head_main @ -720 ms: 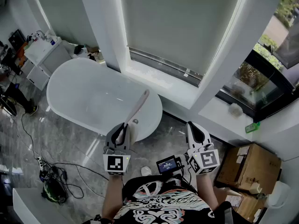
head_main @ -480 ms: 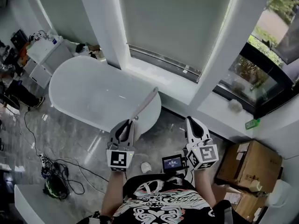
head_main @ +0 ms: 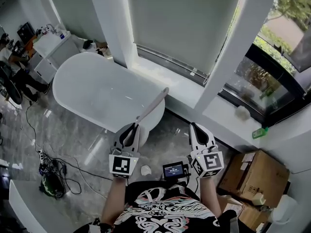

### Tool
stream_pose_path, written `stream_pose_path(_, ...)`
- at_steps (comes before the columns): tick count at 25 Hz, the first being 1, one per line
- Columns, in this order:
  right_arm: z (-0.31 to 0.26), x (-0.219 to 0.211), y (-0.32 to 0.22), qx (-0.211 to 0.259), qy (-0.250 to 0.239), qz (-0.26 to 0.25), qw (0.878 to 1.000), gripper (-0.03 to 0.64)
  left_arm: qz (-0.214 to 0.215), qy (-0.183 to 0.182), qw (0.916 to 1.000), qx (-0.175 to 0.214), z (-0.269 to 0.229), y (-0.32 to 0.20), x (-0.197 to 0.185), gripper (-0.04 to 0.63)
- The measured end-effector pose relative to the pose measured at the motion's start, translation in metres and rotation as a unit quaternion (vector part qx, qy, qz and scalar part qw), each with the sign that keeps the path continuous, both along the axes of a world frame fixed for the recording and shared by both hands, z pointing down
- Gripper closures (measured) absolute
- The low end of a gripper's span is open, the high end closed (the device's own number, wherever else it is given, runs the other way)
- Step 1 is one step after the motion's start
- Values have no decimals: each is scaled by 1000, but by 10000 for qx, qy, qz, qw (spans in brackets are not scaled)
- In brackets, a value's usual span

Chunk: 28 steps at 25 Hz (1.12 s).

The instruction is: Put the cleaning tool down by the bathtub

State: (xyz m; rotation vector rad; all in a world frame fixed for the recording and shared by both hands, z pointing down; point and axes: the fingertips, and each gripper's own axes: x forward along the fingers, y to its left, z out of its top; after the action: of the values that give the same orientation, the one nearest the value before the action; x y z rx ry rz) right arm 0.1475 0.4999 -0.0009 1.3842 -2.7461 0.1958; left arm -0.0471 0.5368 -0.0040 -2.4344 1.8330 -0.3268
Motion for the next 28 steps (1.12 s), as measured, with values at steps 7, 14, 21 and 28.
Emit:
stream_pose_path(7,9,20,7,-76,-99,-44,9999,589,-144,-108,9998,-10,0,6,10,551)
stream_pose_path(14,16,45,8,-89,-186,-74,9998,589,-267,-122,9996,22,3,5,27,551)
stream_pose_path(21,20,56,-10,-110,-155,-45,9998,589,-255,-107,9996,105,1,-18,35,551)
stream_pose_path(28,22,63,-51,-84,12,16,10000,589,-244,-74,9995,160,2,-59,35,551)
